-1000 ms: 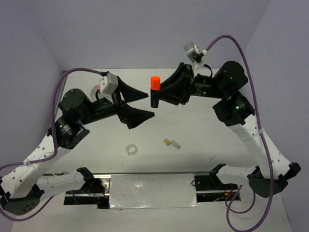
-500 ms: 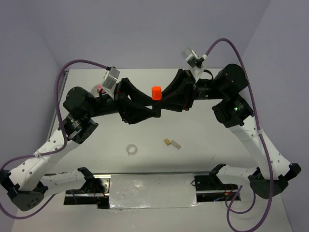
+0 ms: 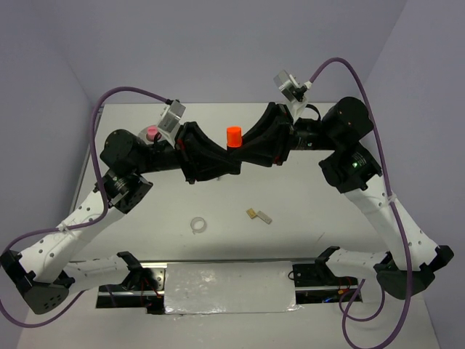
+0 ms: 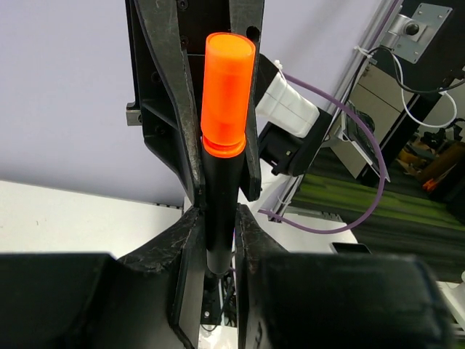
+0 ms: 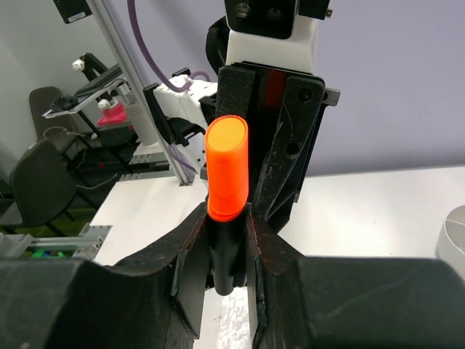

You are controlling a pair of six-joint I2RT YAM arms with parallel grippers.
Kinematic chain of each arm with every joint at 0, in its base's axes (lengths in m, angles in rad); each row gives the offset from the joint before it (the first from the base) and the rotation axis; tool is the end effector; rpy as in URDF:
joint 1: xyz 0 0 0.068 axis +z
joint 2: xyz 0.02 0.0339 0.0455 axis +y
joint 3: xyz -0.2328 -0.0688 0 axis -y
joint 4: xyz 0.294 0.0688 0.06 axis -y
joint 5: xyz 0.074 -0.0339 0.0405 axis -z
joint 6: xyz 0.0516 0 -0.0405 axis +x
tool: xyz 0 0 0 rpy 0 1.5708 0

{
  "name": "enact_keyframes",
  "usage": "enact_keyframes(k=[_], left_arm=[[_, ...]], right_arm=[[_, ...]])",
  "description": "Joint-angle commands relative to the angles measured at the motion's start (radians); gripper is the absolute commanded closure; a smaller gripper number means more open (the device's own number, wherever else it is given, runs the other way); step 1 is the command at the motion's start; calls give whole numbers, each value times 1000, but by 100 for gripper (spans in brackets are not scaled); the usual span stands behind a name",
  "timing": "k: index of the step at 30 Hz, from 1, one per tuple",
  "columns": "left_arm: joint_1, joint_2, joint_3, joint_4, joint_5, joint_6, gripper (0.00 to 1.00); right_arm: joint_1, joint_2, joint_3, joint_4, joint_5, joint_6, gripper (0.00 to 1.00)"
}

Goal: Sort the stationery into containers
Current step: Close the pen cap on the pen.

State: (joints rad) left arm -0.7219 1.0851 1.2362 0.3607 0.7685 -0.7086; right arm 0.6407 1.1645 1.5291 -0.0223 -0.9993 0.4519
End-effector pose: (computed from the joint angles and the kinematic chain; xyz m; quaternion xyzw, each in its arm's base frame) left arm 0.1938 -0.2184 0.4774 0.3266 0.4661 -0.6677 0.4799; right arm 0.1963 0.2005 0.5224 -0.4375 0.4667 0.6086 0.4694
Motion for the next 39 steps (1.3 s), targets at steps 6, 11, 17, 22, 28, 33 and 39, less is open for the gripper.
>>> enact_keyframes(k=[6, 11, 17, 22, 28, 33, 39], left_arm=[[3, -19, 59, -66, -83, 92, 100], [3, -56, 66, -136, -149, 181, 100], [3, -40, 63, -132, -77, 186, 100], [3, -30, 39, -89, -11, 152, 100], [3, -33, 19, -82, 8, 152, 100], [3, -21, 14, -100, 20, 150, 100], [3, -8, 0, -88, 28, 139, 100]], right_arm=[[16, -26, -1, -43, 50, -62, 66], [4, -25, 26, -159, 96, -120, 41], [-70, -26, 97, -222, 97, -101, 23], [-114, -5, 169, -242, 52, -65, 21], [-141, -6, 128, 15, -36, 165, 22], [-139, 3, 117, 120, -36, 232, 23], [-124, 20, 118, 113, -19, 229, 28]])
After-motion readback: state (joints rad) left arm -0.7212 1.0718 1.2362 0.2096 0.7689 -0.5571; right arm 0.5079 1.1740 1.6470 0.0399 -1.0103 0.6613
